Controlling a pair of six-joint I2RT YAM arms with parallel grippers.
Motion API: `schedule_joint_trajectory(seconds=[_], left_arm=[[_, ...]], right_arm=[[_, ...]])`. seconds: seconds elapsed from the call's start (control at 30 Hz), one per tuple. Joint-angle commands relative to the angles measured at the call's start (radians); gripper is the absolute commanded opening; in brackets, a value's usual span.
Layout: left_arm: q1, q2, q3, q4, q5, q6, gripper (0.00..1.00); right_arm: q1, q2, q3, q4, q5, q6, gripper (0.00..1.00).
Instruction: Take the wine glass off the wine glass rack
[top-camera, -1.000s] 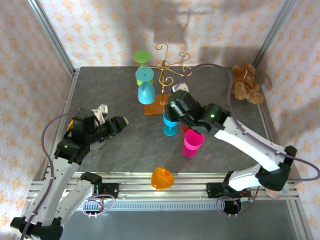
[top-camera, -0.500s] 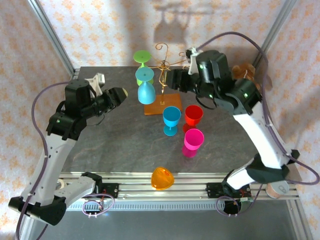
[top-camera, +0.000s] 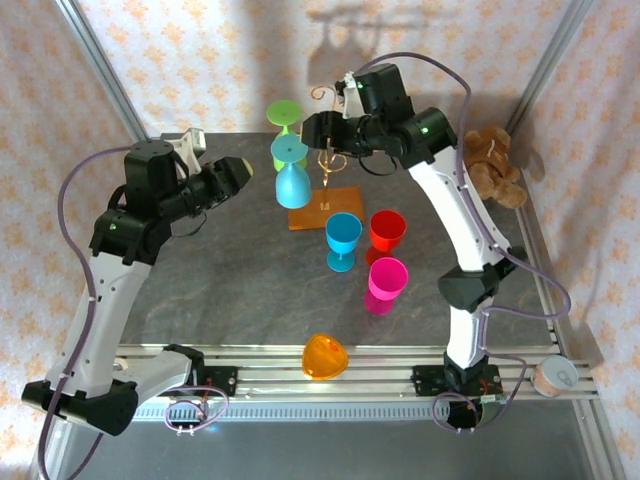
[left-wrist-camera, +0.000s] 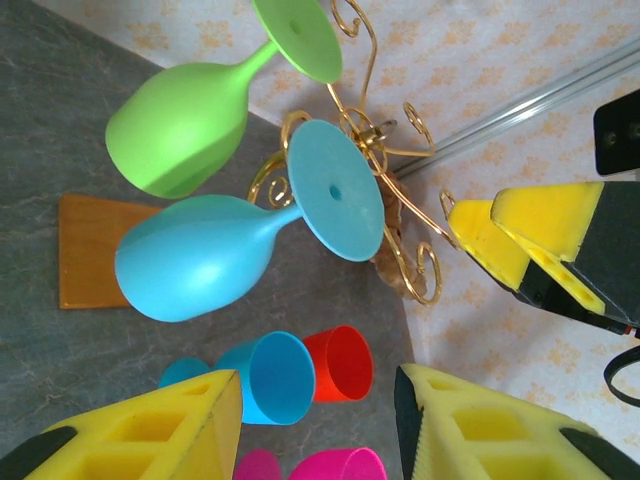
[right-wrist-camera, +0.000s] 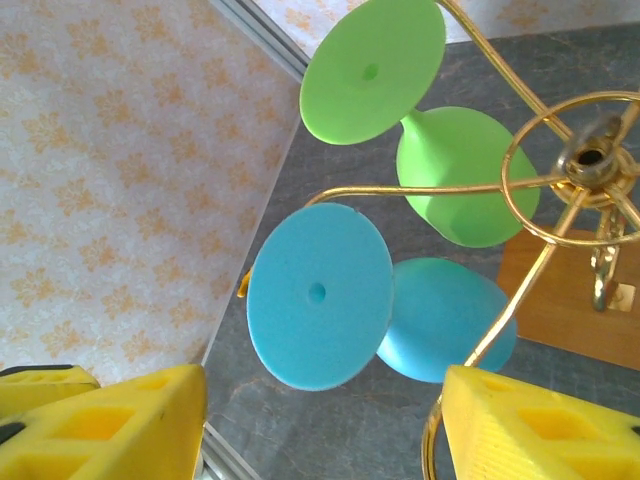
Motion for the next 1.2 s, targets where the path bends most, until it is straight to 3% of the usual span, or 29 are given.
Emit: schedule_joint_trajectory(seconds=[0.0,0.5,1.17], left_arm=[[0.013,0.001,0.024,-0.011,-0.009,0.029,0.45],[0.029,-0.006,-0.044,0.028,0.007,0.008,0.45],[0.05,-0.017,-0.073,0.047,0.019,-0.001,0.44]], right_arm=[[-0.003,0.042,0.077,-0.057,-0.049,-0.017,0.62],[-0.005,0.119,0.1,-0.069,-0.055,-0.048,0.53],[-0.006,0.19,0.17,-0.095,-0.081,-0.059,0.51]])
